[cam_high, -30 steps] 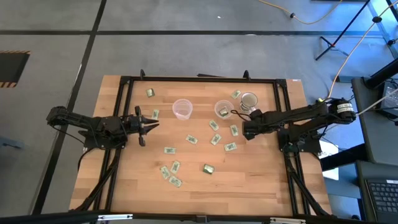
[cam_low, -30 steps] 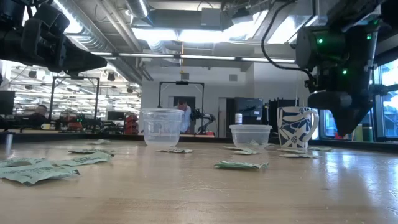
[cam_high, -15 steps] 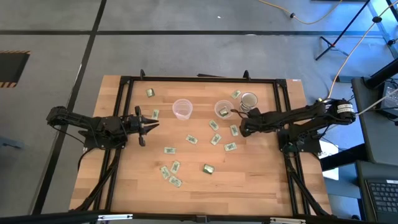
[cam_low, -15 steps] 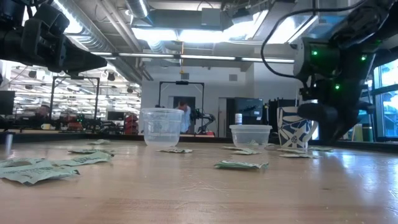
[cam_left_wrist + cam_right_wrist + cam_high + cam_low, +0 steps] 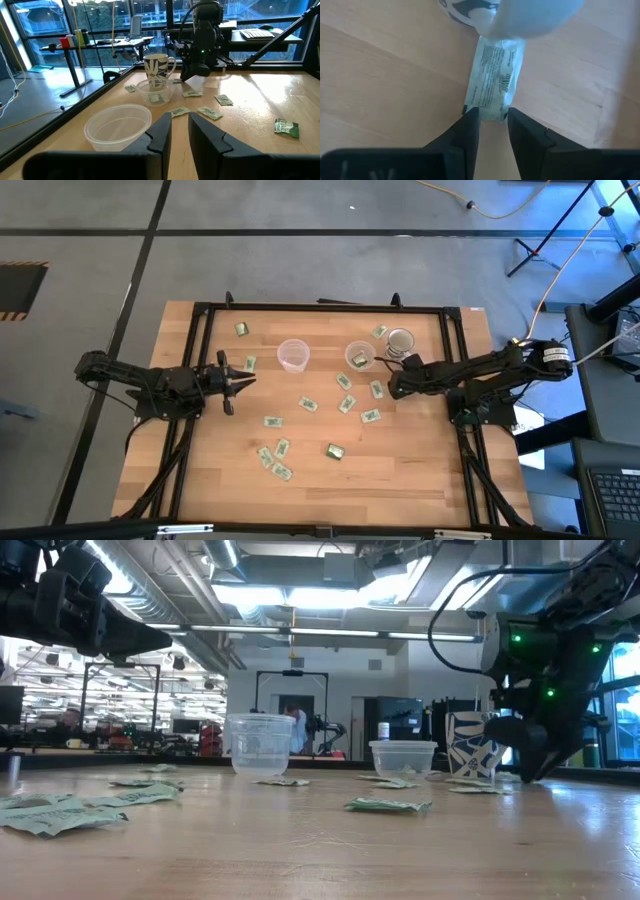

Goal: Pick and place Stevia / Truvia into bins
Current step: Put the white stevia packet into the large transparent container

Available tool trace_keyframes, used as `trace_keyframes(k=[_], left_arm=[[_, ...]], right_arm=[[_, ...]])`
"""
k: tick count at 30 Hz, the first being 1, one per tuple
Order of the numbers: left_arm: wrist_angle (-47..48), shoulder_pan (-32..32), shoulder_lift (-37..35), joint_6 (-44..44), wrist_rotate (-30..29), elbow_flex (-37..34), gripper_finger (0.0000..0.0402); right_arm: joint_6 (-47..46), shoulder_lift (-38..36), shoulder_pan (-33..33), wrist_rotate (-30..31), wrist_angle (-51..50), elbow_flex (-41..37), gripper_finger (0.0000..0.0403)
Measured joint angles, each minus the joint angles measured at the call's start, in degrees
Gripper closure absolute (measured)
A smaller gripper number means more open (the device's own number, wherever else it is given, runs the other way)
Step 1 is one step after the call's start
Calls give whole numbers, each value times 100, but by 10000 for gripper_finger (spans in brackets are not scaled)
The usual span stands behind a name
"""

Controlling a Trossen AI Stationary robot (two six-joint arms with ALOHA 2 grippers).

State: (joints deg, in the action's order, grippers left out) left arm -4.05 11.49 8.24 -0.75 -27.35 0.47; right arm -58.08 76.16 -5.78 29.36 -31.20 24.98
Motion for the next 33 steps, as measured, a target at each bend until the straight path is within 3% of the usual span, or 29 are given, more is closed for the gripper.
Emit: trace_keyframes(k=[10,23,33], left_arm=[[0,-1,-1,12,-1,2,343],[0,0,-1,12,-1,2,343],[0,-2,1,102,1,0,343]], right_arm=[[-19,2,-7,-97,15,-14,299],[21,7,-4,-203,38,-14,381],[170,30,63,-346,-497,234,394]])
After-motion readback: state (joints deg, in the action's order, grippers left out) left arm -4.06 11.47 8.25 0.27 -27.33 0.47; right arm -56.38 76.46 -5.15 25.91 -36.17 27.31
